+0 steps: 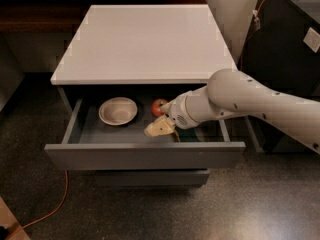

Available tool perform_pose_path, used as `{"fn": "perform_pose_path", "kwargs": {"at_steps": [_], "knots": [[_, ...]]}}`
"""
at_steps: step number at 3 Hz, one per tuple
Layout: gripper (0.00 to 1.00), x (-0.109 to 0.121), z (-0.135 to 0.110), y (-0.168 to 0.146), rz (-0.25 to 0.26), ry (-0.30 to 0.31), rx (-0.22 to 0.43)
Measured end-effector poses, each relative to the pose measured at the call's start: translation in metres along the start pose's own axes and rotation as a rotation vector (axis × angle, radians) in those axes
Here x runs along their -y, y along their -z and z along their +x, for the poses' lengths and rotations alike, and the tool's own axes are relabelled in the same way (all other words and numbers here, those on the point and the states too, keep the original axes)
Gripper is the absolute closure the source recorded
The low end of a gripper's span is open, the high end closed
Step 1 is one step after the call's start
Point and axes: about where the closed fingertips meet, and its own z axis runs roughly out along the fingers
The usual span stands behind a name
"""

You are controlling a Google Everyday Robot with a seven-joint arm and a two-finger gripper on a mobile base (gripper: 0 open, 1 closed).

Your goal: Pick apple from top drawer and place on counter

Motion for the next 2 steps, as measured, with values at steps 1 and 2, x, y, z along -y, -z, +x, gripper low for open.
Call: {"fn": "perform_pose_path", "kwargs": {"at_steps": [1, 2], "knots": [[0.0, 0.011, 0.004, -0.026, -0.007, -0.114, -0.002], [0.0, 0.021, 0.01, -0.049, 0.015, -0.207, -0.024]]}}
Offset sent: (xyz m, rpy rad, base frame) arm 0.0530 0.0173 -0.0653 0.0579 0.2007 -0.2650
